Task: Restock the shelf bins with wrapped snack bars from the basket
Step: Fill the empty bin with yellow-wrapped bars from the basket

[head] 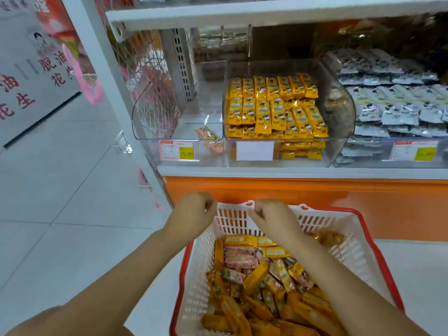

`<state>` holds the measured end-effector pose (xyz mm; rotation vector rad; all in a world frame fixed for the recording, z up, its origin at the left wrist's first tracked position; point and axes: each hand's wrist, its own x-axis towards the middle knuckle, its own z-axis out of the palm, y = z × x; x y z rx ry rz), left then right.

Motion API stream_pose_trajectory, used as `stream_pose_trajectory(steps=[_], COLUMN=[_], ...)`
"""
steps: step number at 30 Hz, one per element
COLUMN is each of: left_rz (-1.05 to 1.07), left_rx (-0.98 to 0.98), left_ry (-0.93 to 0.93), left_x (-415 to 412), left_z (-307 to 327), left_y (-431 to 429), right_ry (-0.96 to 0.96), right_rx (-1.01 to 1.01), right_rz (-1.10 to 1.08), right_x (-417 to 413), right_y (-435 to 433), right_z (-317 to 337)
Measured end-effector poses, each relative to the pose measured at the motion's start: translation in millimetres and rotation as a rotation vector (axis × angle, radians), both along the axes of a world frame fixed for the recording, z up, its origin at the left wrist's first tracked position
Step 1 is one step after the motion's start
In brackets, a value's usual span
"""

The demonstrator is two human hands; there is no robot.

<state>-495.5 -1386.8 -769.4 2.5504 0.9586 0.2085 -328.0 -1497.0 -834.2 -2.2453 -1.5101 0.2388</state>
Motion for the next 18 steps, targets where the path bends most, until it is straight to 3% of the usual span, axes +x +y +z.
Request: stream_pose_trajectory(steps=[4,6,10,18], left_rz=[0.008,-0.049,-0.061,-0.071], left_rx=[-0.153,-0.277,-0.310,-0.280], left_ry=[0.572,0.740,0.798,0.813], left_x=[-29.8,-42.0,-46.4,-37.7], left_z=[-38.1,-52.2,-60.5,-60.0], left_y=[5.8,6.5,8.6,15.1], right_ry=[0.230,0.377,0.576,0.407], right_rx=[-0.372,-0.492,-0.529,-0.630], right_rz=[0.044,-0.003,0.065,0.094], right_x=[-11.7,-21.5,-55.4,-106.9], right_y=[-0.3,1.8,11.7,29.8], right_z=[-71.8,-102.5,-149.8,-188.4])
